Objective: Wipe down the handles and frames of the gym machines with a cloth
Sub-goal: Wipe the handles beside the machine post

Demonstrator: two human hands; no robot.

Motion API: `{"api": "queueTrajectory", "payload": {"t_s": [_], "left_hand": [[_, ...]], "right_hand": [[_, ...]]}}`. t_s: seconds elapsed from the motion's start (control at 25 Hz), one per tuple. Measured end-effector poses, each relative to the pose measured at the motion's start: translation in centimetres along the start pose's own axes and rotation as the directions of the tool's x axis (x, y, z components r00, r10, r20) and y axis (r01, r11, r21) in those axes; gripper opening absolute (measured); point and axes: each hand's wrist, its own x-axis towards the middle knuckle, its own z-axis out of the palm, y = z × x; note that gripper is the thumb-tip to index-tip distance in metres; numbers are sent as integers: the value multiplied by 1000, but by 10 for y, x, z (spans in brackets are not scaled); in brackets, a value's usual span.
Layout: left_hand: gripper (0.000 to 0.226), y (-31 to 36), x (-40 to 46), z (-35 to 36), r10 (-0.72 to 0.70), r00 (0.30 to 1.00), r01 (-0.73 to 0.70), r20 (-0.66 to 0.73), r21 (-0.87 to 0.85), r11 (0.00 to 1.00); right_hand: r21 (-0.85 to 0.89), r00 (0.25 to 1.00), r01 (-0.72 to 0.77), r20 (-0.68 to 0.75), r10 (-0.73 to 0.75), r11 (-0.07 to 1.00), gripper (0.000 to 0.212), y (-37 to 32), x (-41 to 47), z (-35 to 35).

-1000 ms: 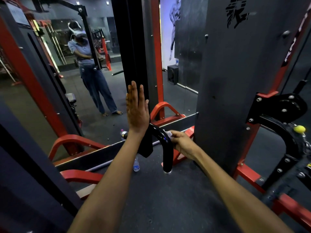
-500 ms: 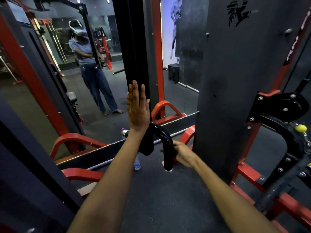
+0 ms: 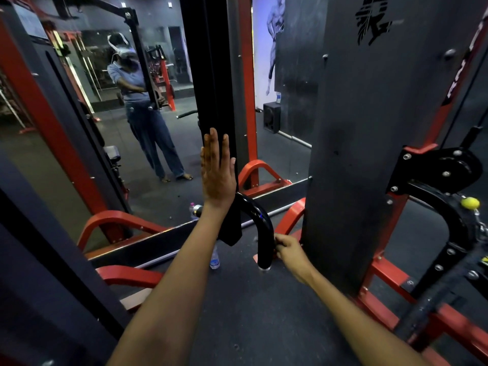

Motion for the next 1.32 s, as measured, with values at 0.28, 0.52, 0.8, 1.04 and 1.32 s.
{"api": "queueTrajectory", "payload": {"t_s": [0.28,0.52,0.8,1.04,1.32], "left_hand": [[58,0,-3,-1,-5,1000,5,0,-9,1000],[56,-1,-8,1,-25,1000,25,16,-2,1000],[58,-2,-9,1,-51,998,51,33,26,998],[63,10,-19,-13,-135,981,116,143,134,984],[43,107,-68,-87,-523,747,477,409,217,851]], "right_hand": [[-285,976,-214,-96,195,934,20,-9,4,-1],[-17,986,132,-96,-133,991,17,-125,10,-15],[-325,763,491,-287,-579,809,51,-66,-40,11],[-422,877,246,-286,-386,873,39,-49,-54,-26],[-365,938,86,-284,-199,927,31,-83,-96,-73]]}}
